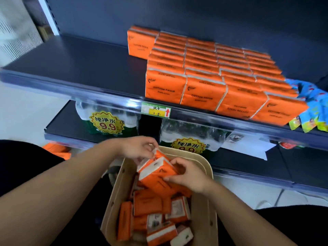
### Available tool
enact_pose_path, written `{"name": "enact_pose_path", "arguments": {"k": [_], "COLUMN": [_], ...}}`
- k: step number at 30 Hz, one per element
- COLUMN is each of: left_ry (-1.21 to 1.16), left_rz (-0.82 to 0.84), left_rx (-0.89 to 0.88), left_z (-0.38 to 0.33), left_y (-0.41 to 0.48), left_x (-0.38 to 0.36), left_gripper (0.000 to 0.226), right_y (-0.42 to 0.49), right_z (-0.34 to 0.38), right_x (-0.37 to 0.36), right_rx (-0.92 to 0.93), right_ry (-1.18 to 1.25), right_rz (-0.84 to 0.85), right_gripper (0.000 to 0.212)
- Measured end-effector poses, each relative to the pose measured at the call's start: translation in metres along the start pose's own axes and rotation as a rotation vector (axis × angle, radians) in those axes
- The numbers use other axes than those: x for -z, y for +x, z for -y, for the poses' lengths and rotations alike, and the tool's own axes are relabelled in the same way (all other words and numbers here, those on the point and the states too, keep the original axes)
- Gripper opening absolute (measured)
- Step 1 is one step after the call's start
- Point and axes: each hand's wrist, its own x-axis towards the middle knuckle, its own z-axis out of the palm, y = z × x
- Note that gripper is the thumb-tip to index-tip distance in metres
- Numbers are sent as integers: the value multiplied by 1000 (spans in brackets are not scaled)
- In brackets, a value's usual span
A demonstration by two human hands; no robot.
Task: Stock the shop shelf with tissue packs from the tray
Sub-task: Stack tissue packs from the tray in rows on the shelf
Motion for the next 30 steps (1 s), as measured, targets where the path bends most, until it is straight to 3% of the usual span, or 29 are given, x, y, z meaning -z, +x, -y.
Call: {"name": "enact_pose_path", "arguments": {"k": [10,13,14,16,20,22,26,30], "left_ry": [-85,-65,-71,-78,-61,-62,-164,-285], "left_rz": [-169,-225,-233,-247,-308,-349,-450,-556], "left_rx": [-219,-262,-269,-279,-317,-316,-371,-432], "left_z": [-89,-103,-106,-109,-111,-106,-86,-71], "left_y": [-71,-88,-92,-100,-121,-128,-131,-122], "left_x": [97,118,125,137,162,174,195,213], "left_gripper": [44,79,82,69,78,70,76,63], "right_y": [9,14,16,22,34,41,65,96], "right_z": [147,185,197,216,253,272,301,314], "right_x": [66,78,80,84,85,85,80,79], "right_rx": [307,332,344,375,441,475,513,578], "right_ry": [-245,-325,-350,-398,-471,-491,-537,-694], "right_rz": [-168,-144,-146,-155,-155,-166,-176,-231], "right_gripper": [34,30,30,31,31,32,32,39]}}
